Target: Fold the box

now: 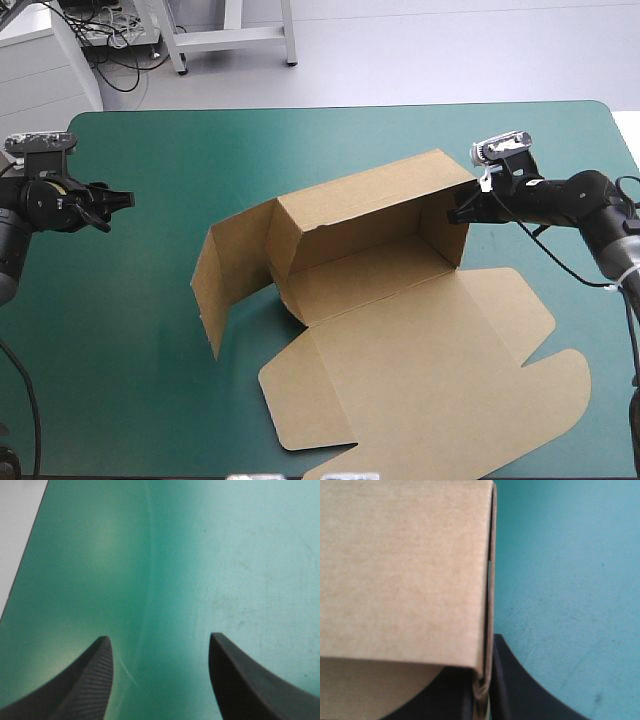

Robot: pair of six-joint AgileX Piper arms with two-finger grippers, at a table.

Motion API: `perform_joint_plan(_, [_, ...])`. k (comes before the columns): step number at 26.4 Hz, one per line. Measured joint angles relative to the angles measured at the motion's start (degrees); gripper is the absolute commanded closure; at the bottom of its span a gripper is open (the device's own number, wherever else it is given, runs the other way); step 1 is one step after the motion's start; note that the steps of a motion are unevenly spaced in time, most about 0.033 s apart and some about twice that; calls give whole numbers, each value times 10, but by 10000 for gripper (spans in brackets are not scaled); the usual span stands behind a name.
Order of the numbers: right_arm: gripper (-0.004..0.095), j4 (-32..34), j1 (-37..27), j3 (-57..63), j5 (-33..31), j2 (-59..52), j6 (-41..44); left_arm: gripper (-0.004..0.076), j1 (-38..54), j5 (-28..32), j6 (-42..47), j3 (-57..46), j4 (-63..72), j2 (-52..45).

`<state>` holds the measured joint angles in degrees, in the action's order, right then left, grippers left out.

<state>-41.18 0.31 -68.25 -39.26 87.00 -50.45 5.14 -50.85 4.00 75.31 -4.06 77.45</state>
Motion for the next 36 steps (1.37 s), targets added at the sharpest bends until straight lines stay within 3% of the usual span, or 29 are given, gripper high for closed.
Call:
perform_joint_plan(6, [929, 67, 0, -34, -27, 1, 96, 313, 2, -6, -5, -61, -10, -9])
perform_joint_plan(11, [930, 181, 0, -117, -122, 9, 212, 313, 2, -27, -26, -64, -14, -9])
perform_joint_plan(20, [929, 204, 0, -245, -280, 83, 277, 316, 2, -35, -40, -64, -14, -9])
perform_joint_plan(27, [923, 213, 0, -301, -313, 135, 314, 316, 2, -39, -40, -64, -15, -9])
perform_joint_plan(36, [907, 255, 34, -341, -297, 172, 333, 316, 2, -39, -40, -64, -22, -9])
